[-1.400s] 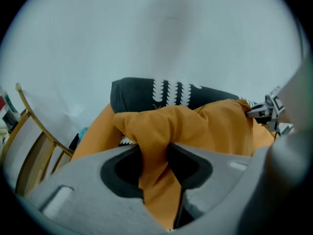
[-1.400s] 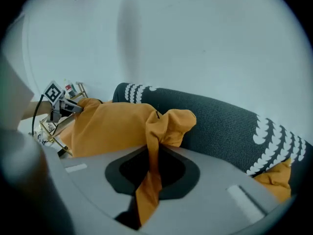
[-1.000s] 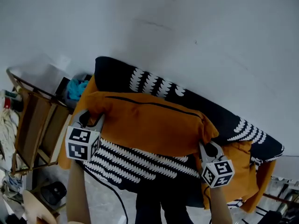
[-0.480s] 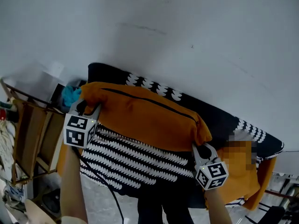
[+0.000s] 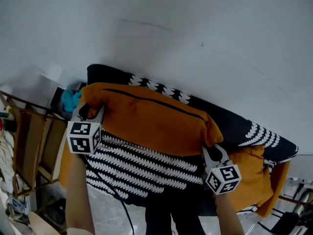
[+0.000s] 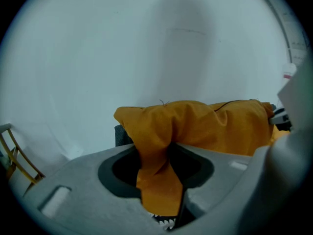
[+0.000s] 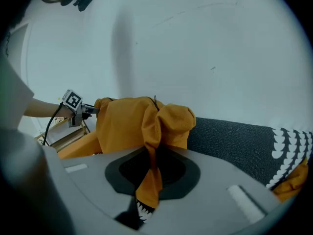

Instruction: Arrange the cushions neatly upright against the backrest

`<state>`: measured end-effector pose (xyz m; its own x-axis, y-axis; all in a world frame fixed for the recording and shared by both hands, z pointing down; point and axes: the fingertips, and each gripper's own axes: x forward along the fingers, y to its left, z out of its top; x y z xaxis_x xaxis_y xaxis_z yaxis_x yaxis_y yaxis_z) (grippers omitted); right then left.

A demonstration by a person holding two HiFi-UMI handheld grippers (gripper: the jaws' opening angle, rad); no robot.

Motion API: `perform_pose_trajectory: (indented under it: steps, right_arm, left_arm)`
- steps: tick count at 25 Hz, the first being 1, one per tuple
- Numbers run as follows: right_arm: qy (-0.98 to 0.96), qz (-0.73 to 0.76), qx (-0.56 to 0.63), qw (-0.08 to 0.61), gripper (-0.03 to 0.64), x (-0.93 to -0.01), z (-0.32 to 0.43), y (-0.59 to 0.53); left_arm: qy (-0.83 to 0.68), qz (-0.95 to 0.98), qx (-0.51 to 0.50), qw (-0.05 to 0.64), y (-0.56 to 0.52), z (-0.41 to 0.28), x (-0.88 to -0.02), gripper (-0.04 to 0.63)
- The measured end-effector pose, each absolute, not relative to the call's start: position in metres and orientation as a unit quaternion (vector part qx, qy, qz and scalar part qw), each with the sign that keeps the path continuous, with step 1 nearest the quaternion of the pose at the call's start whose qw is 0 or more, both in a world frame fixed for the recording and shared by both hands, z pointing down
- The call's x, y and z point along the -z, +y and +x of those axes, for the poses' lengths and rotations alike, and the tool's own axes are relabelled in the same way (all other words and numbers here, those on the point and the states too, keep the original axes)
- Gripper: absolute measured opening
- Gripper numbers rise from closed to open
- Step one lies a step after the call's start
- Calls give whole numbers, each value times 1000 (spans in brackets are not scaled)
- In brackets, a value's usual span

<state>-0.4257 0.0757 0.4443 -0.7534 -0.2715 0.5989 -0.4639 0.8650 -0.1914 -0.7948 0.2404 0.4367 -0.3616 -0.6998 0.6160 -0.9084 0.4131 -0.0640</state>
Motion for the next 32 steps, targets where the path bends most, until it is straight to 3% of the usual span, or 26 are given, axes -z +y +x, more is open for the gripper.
perform_pose_trajectory:
  steps: [10, 14, 18, 24, 32]
  right_arm:
    - [-912, 231, -158, 300, 155, -442, -419, 63]
    - [-909, 237, -158, 305, 247, -439, -414, 62]
    - [-916, 248, -143, 282, 339, -415, -407, 59]
    - [-939, 240, -80, 232, 327, -336, -424, 62]
    - [-960, 233, -39, 151, 162, -220, -424, 84]
  left_arm:
    - [-835, 451, -182, 260, 254, -799, -425, 245]
    - [-841, 444, -185, 248, 262, -791, -410, 291]
    - [-847, 441, -181, 235, 268, -774, -388, 295]
    - [-851, 454, -162, 208, 264, -747, -329, 295]
    - [-848, 496, -97, 162, 254, -666, -210, 268]
